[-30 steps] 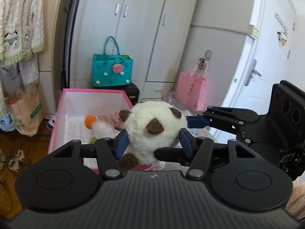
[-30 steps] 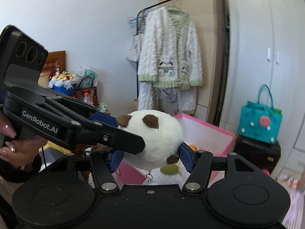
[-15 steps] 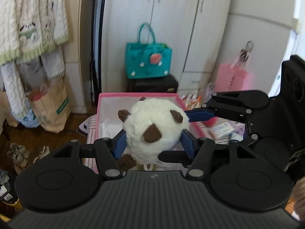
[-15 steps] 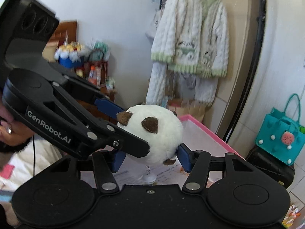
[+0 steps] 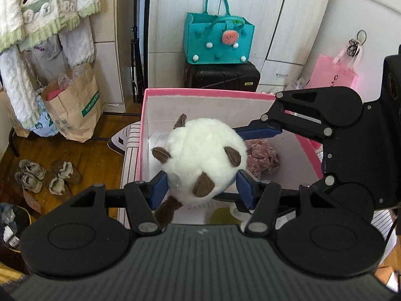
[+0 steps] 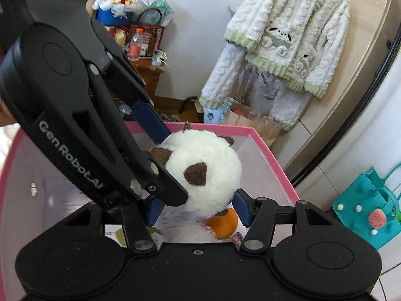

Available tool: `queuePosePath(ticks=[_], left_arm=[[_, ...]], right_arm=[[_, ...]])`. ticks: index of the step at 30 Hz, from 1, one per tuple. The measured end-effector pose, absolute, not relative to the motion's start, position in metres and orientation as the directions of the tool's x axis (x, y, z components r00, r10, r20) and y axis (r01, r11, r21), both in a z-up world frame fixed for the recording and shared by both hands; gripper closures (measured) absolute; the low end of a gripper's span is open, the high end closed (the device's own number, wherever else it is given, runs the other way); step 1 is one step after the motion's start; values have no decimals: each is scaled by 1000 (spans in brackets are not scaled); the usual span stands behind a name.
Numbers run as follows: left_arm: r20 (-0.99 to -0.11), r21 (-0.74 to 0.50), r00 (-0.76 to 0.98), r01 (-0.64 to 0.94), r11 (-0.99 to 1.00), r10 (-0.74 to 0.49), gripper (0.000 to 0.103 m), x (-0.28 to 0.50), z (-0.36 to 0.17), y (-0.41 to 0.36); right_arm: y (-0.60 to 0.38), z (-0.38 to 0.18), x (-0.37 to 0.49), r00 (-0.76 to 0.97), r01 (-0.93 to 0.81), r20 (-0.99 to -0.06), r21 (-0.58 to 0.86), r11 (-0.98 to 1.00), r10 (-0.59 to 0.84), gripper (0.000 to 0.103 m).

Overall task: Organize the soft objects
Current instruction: 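Open both grippers to drop the plush panda into the box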

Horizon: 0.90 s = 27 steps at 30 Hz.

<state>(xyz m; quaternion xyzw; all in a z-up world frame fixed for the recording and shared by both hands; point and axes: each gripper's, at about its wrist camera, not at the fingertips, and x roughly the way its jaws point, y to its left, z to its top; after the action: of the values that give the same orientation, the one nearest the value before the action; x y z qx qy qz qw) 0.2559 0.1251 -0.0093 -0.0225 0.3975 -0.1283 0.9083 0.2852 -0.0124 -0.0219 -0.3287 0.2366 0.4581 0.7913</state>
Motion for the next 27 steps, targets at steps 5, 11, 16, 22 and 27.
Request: queuePosePath(ticks=[5, 11, 16, 22, 27], left_arm=[[-705, -86, 684, 182, 980, -189, 46, 262, -14, 119], [-679, -82, 713, 166, 983, -177, 46, 252, -7, 125], [-667, -46, 725, 188, 981, -170, 46, 236, 1, 122], [-679, -36, 712, 215, 976, -182, 46, 220, 9, 118], [-687, -41, 699, 239, 970, -201, 42, 202, 21, 114]], right_arm=[[-12, -24, 296, 494, -857, -679, -273, 438, 543, 39], [-28, -16, 297, 516, -820, -668, -204, 535, 536, 38], [-48, -8, 283, 517, -779, -654, -92, 620, 553, 38], [-60, -10, 254, 525, -751, -658, -58, 658, 540, 38], [-74, 7, 234, 518, -734, -656, -10, 679, 549, 37]])
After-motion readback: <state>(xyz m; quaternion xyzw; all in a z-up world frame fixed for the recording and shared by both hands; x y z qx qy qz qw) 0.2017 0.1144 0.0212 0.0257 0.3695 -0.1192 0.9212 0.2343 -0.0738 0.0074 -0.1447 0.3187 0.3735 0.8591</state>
